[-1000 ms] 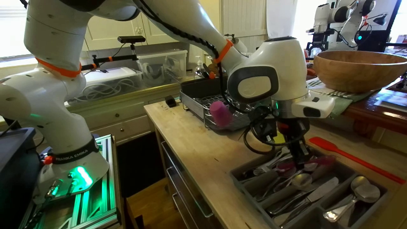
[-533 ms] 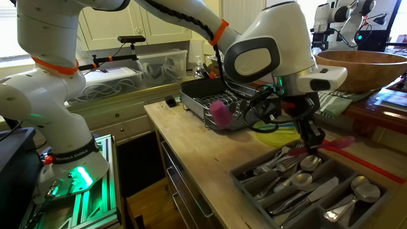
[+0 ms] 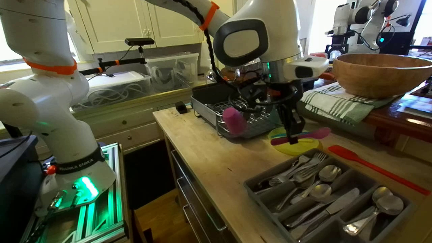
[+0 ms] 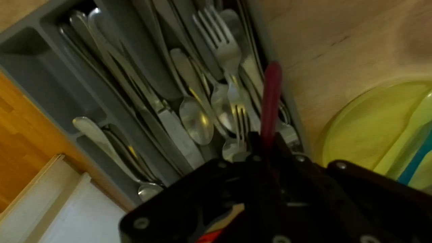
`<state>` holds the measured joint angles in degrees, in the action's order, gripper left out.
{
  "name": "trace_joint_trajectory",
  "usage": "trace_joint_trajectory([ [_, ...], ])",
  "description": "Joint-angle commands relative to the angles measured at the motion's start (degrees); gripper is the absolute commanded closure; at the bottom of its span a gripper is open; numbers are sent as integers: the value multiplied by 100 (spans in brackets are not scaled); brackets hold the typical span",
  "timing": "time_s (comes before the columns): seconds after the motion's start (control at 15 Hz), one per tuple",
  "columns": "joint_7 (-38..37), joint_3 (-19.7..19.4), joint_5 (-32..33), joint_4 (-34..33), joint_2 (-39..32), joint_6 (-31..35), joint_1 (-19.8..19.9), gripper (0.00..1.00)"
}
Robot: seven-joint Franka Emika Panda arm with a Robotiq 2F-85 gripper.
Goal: Put one silver spoon on the cutlery holder then remove the purple spoon from the holder and place it on the counter.
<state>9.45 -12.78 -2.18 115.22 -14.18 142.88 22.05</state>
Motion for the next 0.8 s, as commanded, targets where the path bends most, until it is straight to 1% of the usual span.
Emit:
trace_joint_trajectory([
  [0.0, 311, -20, 168, 1006, 844, -339, -239, 98],
  [0.13, 512, 25, 34, 1332, 989, -457, -329, 98],
  [0.33, 548, 51, -41, 1716, 1032, -328, -474, 98],
  [0.47, 631, 93, -216, 1890, 921, -153, -538, 98],
  [0.73, 781, 135, -338, 2108, 728, 53, -611, 98],
])
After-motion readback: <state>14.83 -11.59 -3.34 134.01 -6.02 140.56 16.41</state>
